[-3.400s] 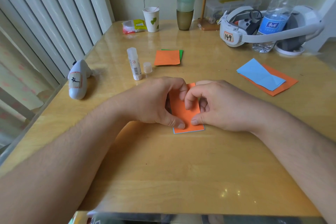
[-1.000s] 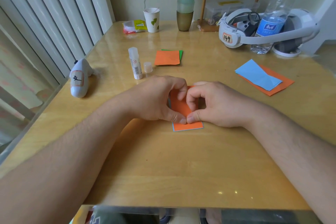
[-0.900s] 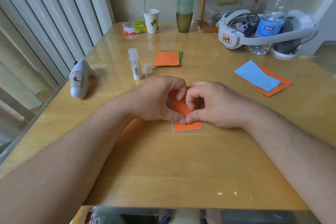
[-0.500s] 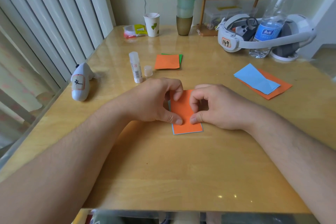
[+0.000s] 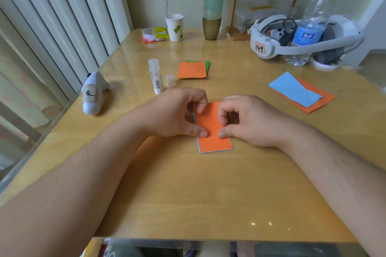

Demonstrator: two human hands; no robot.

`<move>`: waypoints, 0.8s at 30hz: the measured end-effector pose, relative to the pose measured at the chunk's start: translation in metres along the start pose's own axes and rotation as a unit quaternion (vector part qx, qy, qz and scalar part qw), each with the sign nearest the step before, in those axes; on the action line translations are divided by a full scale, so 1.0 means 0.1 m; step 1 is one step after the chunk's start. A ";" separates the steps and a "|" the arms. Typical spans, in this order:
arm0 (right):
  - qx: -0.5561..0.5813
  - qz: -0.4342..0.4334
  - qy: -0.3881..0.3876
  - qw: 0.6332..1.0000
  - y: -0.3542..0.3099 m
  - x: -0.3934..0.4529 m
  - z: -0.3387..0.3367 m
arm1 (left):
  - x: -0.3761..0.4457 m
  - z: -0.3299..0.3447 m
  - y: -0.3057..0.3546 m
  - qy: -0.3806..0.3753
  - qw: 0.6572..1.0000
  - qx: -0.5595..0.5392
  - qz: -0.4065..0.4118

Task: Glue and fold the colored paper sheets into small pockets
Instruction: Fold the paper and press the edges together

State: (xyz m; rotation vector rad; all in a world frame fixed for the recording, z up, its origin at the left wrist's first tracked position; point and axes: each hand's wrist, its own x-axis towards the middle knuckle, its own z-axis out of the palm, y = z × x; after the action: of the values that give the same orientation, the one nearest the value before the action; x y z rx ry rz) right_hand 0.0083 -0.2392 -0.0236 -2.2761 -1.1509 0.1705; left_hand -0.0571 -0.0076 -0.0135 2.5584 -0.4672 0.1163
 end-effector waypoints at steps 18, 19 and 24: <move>0.019 0.048 0.021 0.998 -0.05 0.02 0.02 | -0.01 0.02 0.00 0.012 0.998 -0.051 -0.033; 0.021 0.049 0.020 0.998 -0.04 0.02 0.01 | -0.02 0.01 0.00 0.011 0.998 -0.051 -0.036; 0.030 0.049 0.020 0.998 -0.04 0.04 0.04 | 0.01 0.03 0.02 0.012 0.998 -0.053 -0.034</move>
State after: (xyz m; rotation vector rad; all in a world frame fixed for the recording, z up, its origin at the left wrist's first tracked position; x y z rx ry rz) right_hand 0.0061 -0.2326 -0.0238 -2.2746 -1.0014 0.1927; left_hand -0.0574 -0.0110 -0.0150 2.4637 -0.3682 0.0944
